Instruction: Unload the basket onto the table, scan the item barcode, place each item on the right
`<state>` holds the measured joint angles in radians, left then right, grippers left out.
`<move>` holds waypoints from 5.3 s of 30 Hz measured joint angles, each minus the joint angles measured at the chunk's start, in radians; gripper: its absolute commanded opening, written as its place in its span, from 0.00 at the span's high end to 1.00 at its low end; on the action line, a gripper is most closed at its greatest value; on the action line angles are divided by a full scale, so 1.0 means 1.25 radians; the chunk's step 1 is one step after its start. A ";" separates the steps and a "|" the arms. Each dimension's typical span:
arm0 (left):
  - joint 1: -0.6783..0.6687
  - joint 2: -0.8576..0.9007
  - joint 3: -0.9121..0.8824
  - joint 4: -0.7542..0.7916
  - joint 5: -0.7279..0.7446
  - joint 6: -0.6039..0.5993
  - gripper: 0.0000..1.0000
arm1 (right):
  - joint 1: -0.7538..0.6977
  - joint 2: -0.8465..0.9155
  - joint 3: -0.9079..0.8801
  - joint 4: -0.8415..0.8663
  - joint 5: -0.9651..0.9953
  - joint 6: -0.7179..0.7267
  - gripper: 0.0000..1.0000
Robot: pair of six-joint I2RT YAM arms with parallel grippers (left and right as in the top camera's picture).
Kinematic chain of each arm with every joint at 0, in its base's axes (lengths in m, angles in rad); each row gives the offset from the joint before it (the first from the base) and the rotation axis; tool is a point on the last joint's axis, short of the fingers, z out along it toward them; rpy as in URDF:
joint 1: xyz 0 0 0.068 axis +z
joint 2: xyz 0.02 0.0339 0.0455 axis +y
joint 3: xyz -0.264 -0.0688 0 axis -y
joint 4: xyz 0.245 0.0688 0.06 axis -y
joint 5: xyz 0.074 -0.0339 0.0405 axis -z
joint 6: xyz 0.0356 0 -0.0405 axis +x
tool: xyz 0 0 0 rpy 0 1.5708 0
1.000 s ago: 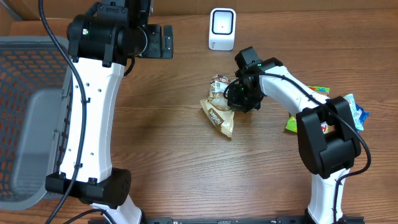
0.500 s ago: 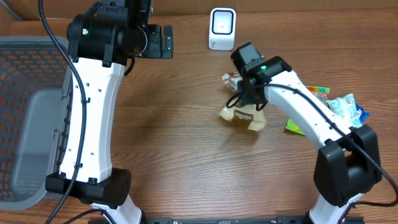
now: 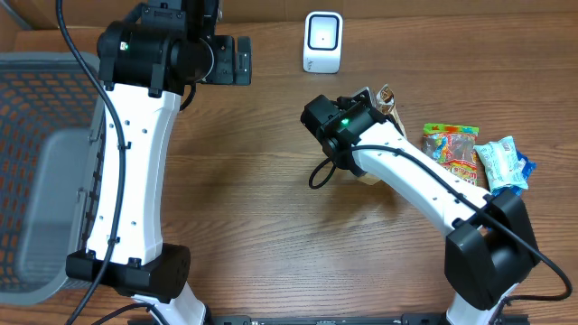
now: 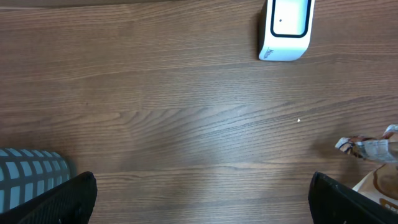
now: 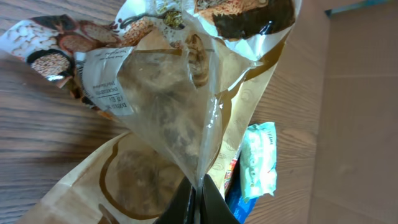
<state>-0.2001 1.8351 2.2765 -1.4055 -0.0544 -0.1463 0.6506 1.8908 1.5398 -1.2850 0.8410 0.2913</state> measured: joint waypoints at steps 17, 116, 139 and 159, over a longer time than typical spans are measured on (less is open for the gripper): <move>0.000 0.000 0.000 0.000 0.000 0.000 0.00 | 0.052 0.162 0.000 -0.032 0.129 -0.007 0.96; 0.000 0.000 0.000 0.000 0.000 0.000 0.00 | 0.022 0.249 0.068 0.256 -0.254 -0.339 0.25; 0.000 0.000 0.000 0.000 0.000 0.000 0.00 | 0.008 0.306 0.197 0.019 -0.357 -0.277 0.96; 0.000 0.000 0.000 0.000 0.000 0.000 0.00 | -0.066 0.245 0.282 0.400 -1.337 0.009 0.96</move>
<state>-0.2001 1.8351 2.2765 -1.4052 -0.0540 -0.1463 0.5682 2.1971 1.8923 -0.7849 -0.8303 0.3023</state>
